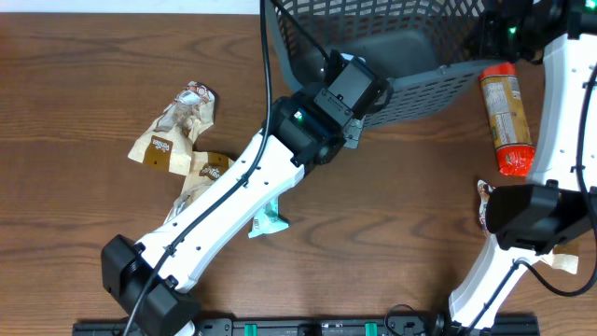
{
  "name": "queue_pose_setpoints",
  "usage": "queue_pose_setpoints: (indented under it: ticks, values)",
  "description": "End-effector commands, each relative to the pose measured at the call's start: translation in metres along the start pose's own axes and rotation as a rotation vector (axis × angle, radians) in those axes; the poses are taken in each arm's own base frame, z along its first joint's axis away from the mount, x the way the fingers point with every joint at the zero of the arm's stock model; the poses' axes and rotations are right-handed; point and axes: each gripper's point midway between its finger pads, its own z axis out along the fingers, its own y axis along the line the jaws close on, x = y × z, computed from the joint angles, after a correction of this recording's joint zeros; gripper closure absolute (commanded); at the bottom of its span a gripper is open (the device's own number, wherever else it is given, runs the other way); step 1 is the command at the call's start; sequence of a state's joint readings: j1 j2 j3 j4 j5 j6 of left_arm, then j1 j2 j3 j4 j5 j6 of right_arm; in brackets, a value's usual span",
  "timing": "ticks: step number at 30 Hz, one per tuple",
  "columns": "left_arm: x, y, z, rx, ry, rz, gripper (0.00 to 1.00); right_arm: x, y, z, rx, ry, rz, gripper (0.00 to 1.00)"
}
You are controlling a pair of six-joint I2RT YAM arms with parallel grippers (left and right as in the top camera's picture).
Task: Pack container
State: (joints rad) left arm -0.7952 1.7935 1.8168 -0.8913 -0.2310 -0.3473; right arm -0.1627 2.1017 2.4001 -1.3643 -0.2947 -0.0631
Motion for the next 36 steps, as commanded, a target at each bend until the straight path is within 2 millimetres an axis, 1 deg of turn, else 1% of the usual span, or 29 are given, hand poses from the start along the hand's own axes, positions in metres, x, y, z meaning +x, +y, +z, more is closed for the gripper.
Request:
queue_pose_setpoints:
  ticks: [1, 6, 12, 20, 26, 36]
  values:
    - [-0.001, 0.003, 0.004, -0.009, 0.001, 0.017, 0.94, 0.001, 0.008, 0.003, -0.003, 0.008, -0.039, 0.98]
    - [-0.001, 0.003, 0.004, -0.009, 0.001, 0.026, 0.94, 0.006, 0.009, 0.003, -0.001, 0.029, -0.038, 0.99]
    - [-0.002, 0.005, 0.005, -0.013, 0.002, 0.037, 0.94, 0.014, -0.002, 0.003, 0.068, 0.065, -0.034, 0.99]
    - [-0.005, 0.018, 0.007, -0.033, 0.005, 0.018, 0.94, 0.023, -0.001, 0.002, 0.066, 0.100, -0.029, 0.99]
    - [-0.007, 0.030, 0.010, -0.050, 0.009, -0.001, 0.94, 0.024, -0.001, 0.002, 0.066, 0.106, -0.027, 0.99]
    - [-0.008, 0.032, 0.010, -0.053, 0.008, 0.006, 0.94, 0.030, -0.001, 0.001, 0.069, 0.131, -0.022, 0.99]
